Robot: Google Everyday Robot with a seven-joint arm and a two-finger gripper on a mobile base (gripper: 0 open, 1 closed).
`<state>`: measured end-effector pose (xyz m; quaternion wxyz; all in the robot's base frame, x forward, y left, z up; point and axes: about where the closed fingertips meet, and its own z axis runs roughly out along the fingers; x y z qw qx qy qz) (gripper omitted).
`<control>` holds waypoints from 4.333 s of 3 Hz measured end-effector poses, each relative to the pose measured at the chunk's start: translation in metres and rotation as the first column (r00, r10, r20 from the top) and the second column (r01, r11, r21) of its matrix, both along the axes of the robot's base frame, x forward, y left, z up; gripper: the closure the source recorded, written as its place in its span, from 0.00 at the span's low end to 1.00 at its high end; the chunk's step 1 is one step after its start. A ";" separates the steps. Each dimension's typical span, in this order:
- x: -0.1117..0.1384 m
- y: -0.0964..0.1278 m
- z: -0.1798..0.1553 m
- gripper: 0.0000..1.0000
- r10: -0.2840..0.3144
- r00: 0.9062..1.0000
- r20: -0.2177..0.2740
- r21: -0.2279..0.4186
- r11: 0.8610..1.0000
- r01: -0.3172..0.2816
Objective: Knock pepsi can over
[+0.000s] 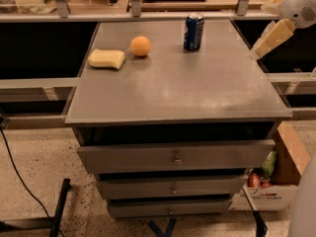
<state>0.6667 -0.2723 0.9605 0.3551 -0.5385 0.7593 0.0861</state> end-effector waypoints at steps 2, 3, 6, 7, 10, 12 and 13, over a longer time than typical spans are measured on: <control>0.010 0.005 -0.007 0.00 -0.018 1.000 0.000 0.012 1.000 0.018; 0.028 0.012 -0.014 0.00 -0.081 0.997 0.018 0.061 0.995 0.080; 0.079 0.028 -0.021 0.00 -0.265 0.958 0.113 0.292 0.930 0.223; 0.096 0.037 -0.032 0.00 -0.264 0.957 0.119 0.362 0.909 0.205; 0.139 0.067 -0.063 0.00 -0.230 0.957 0.180 0.413 0.900 0.138; 0.158 0.085 -0.072 0.00 -0.232 0.954 0.192 0.457 0.881 0.122; 0.165 0.089 -0.076 0.00 -0.235 0.954 0.186 0.484 0.867 0.119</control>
Offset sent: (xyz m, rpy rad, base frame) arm 0.0157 0.0136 -0.0154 0.0305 -0.0051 -0.0490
